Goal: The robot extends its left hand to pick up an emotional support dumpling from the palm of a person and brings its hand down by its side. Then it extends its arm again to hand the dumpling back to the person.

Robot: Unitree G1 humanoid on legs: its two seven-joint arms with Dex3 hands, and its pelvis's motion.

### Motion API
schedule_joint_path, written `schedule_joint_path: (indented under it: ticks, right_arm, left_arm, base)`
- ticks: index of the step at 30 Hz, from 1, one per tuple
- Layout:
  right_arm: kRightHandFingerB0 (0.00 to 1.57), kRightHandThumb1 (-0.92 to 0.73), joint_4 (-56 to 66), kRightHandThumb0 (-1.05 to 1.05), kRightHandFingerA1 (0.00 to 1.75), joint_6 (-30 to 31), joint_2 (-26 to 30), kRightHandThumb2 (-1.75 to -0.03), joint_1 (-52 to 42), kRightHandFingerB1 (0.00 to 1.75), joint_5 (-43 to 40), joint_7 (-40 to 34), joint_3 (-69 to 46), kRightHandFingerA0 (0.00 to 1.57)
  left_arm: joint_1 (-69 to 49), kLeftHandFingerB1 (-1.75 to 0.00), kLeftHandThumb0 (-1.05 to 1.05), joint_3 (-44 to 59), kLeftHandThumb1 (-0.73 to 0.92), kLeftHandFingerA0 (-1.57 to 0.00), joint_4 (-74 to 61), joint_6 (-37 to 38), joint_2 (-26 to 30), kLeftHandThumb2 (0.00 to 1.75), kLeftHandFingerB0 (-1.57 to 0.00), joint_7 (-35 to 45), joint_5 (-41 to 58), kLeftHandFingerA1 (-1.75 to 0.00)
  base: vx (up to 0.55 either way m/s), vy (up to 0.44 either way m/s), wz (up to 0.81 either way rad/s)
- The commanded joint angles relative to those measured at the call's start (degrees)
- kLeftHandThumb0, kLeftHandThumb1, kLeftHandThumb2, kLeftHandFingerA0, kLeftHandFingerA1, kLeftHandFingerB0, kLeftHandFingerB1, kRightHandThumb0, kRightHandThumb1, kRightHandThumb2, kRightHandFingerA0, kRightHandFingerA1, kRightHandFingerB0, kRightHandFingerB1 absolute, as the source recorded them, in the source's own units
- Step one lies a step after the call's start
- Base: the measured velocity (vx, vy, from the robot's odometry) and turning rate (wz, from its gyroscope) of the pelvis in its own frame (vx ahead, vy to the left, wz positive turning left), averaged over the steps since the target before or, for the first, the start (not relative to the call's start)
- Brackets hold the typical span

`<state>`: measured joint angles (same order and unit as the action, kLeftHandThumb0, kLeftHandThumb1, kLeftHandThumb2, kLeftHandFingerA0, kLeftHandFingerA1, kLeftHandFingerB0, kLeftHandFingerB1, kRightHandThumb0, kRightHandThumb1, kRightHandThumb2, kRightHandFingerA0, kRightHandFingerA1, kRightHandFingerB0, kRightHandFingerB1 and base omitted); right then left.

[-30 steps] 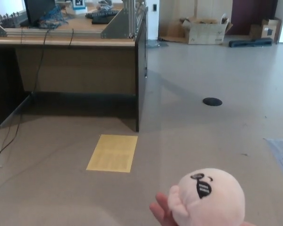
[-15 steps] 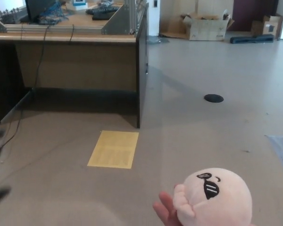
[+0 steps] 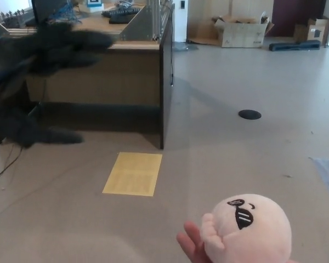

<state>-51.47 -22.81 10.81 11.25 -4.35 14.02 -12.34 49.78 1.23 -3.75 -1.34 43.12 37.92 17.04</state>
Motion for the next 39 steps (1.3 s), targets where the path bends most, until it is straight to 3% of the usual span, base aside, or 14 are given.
schedule_joint_path:
  ticks: [1, 5, 6, 7, 16, 17, 21, 25, 26, 28, 29, 34, 35, 39]
  right_arm:
    - [0.39, -0.6, -3.12, -0.5, 0.47, -2.55, 1.02, -0.59, 1.42, 0.33, -0.33, 0.06, -0.21, 0.75]
    - [0.38, -0.6, -3.52, -0.51, 0.47, -2.83, 1.38, -0.59, 1.71, 0.32, -0.11, 0.11, -0.05, 0.75]
    - [0.37, -0.6, -3.93, -0.53, 0.47, -3.02, 1.39, -0.58, 2.01, 0.32, -0.21, 0.21, -0.11, 0.76]
    - [0.37, -0.6, -4.13, -0.54, 0.47, -3.18, 1.42, -0.59, 2.17, 0.32, -0.2, 0.27, -0.06, 0.76]
    - [0.39, -0.6, -4.24, -0.52, 0.48, -3.68, 1.48, -0.58, 2.25, 0.33, -0.11, 0.17, 0.32, 0.74]
    - [0.39, -0.6, -4.34, -0.52, 0.48, -3.77, 1.53, -0.58, 2.42, 0.33, -0.03, 0.07, 0.39, 0.74]
    - [0.38, -0.63, -5.72, -0.51, 0.45, -4.29, 2.36, -0.59, 4.04, 0.33, 1.68, -0.95, 1.6, 0.75]
    - [0.38, -0.63, -5.16, -0.51, 0.46, -4.58, 2.55, -0.59, 3.95, 0.33, 2.46, -1.99, 2.25, 0.8]
    - [0.38, -0.6, -4.31, -0.51, 0.47, -4.18, 2.58, -0.59, 3.78, 0.33, 2.75, -2.47, 2.61, 0.84]
    - [0.41, -0.59, -3.83, -0.5, 0.47, -3.68, 2.21, -0.59, 3.84, 0.34, 1.84, -2.26, 2.22, 0.84]
    - [0.39, -0.6, -4.23, -0.5, 0.49, -4.41, 2.26, -0.59, 4.08, 0.33, 1.7, -1.7, 2.25, 0.82]
    - [0.4, -0.62, -5.44, -0.52, 0.47, -4.66, 2.48, -0.59, 4.9, 0.33, 1.64, -1.14, 2.37, 0.81]
    - [0.39, -0.6, -5.76, -0.51, 0.46, -3.77, 2.29, -0.59, 5.5, 0.33, 0.98, -0.68, 2.02, 0.74]
    - [0.36, -0.59, -5.33, -0.5, 0.48, -1.82, 2.03, -0.58, 6.72, 0.32, 0.39, -0.36, 1.87, 0.78]
  left_arm:
    - [23.63, -0.47, -0.28, -16.51, 0.17, -0.01, -1.75, -17.06, -3.26, 0.78, 0.0, 15.77, -3.27, -0.5]
    - [27.64, -0.47, -0.29, -20.98, 0.14, -0.03, -0.35, -16.21, -6.58, 0.77, 0.0, 17.22, -4.72, -0.5]
    - [30.1, -0.42, -0.45, -24.05, 0.3, 0.0, 1.01, -15.89, -8.92, 0.76, -0.09, 18.58, -6.17, -0.42]
    - [31.89, -0.47, -0.32, -26.38, 0.11, -0.01, 2.13, -15.66, -10.62, 0.77, 0.0, 19.57, -7.15, -0.5]
    - [37.14, -0.48, -0.34, -33.29, 0.08, 0.0, 4.4, -17.4, -15.04, 0.76, 0.0, 21.47, -9.4, -0.5]
    - [38.22, -0.27, -0.69, -34.46, 0.41, -0.08, 4.71, -17.52, -15.85, 0.54, -0.1, 22.22, -9.99, -0.3]
    - [41.14, -0.28, -0.7, -37.56, 0.38, -0.07, 5.09, -19.39, -18.89, 0.53, -0.11, 24.41, -11.55, -0.32]
    - [41.84, -0.27, -0.74, -38.11, 0.38, -0.06, 4.91, -20.38, -20.13, 0.53, -0.09, 25.73, -12.2, -0.32]
    - [42.06, -0.27, -0.77, -38.62, 0.3, -0.04, 4.88, -20.67, -20.81, 0.66, -0.07, 26.61, -12.68, -0.25]
    - [42.12, -0.27, -0.78, -39.06, 0.3, -0.03, 4.67, -20.94, -21.28, 0.67, -0.06, 27.13, -13.38, -0.23]
    - [41.91, -0.3, -0.56, -39.39, 0.31, 0.0, 4.5, -20.68, -21.36, 0.81, 0.0, 27.35, -14.11, -0.28]
    - [41.17, -0.31, -0.55, -40.27, 0.3, 0.0, 3.76, -20.04, -21.47, 0.81, 0.0, 27.82, -16.74, -0.28]
    - [41.07, -0.24, -0.82, -40.67, 0.31, -0.06, 3.59, -20.03, -21.16, 0.67, -0.08, 28.06, -17.48, -0.26]
    - [40.25, -0.24, -0.85, -41.19, 0.32, -0.06, 3.12, -18.76, -20.05, 0.68, -0.07, 29.23, -19.74, -0.25]
  base:
    - [0.0, 0.0, 0.0]
    - [0.0, 0.0, 0.0]
    - [0.0, 0.0, 0.0]
    - [0.0, 0.0, 0.0]
    - [0.0, 0.0, 0.0]
    - [0.0, 0.0, 0.0]
    - [0.0, 0.0, 0.0]
    - [0.0, 0.0, 0.0]
    - [0.0, 0.0, 0.0]
    - [0.0, 0.0, 0.0]
    - [0.0, 0.0, 0.0]
    - [0.0, 0.0, 0.0]
    - [0.0, 0.0, 0.0]
    - [0.0, 0.0, 0.0]
